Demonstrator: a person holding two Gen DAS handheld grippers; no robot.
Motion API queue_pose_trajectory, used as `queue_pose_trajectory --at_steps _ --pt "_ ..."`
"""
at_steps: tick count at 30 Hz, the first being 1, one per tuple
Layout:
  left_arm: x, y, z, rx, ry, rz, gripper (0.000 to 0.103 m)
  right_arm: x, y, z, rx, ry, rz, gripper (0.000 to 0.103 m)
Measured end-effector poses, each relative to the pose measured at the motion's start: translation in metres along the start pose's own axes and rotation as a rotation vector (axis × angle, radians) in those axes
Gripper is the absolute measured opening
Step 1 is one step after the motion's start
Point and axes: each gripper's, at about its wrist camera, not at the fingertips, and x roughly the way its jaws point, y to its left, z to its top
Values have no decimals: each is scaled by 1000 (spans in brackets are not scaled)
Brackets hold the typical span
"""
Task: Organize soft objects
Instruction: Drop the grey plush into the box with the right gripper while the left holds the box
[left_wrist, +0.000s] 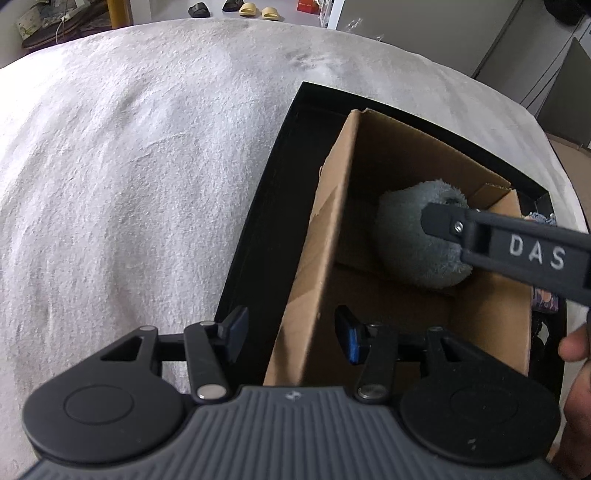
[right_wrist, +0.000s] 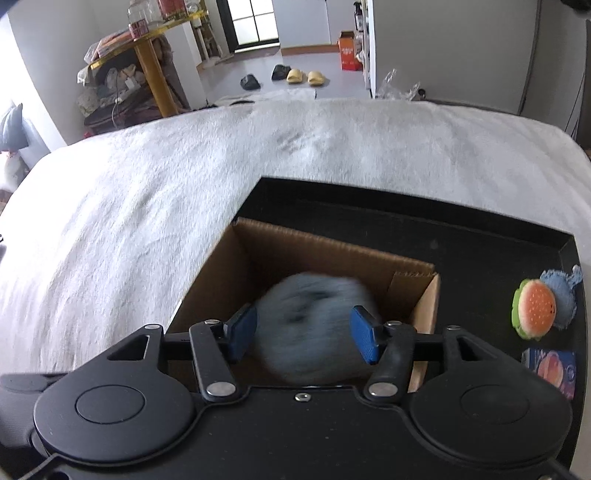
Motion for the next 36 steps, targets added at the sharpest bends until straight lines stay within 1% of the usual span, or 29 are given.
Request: queue_pose_trajectory --at_steps 2,4,8,9,10,11,12,18,21,25,27,29,31,33,36 --pt "-3 -3 -1 11 -2 13 50 -3 -1 -3 -5 9 -4 57" --pt "-5 -5 -2 21 -2 21 50 -8 -4 -6 1 9 -11 59" --pt "-10 -10 -6 45 -5 45 56 -25 -16 -13 19 -12 -25 69" --pt "-12 -11 -7 52 -8 51 57 -31 -21 -16 30 -21 -16 71" --pt "-13 -12 -9 60 -12 55 57 -37 -26 -18 42 -28 -17 74" --pt "-15 -14 -11 70 -13 61 58 -42 -31 -20 51 -36 -30 80" --pt "-17 -15 -12 78 -11 67 58 -46 -34 -20 57 -45 -42 82" --pt "-29 -20 -17 99 -31 98 62 -66 -62 -31 116 -65 -58 83" --pt "-27 -25 -21 113 -25 125 62 -72 -72 -41 125 -80 -62 88" --pt "-28 -31 -23 136 -16 156 62 -73 -86 -53 168 -78 -75 88" --pt "-33 -33 -22 137 -36 158 62 -78 -94 -57 198 -80 -83 89" --pt "-38 -34 -21 137 -52 169 62 -83 -102 -63 213 -87 -92 94" --pt "-43 -34 -18 133 -67 177 62 -85 -107 -67 209 -82 -123 94" --pt "-48 -35 -17 135 -84 190 64 -89 -112 -71 206 -96 -135 94" --pt "-51 -38 -16 140 -89 209 64 -94 -119 -79 223 -113 -154 97"
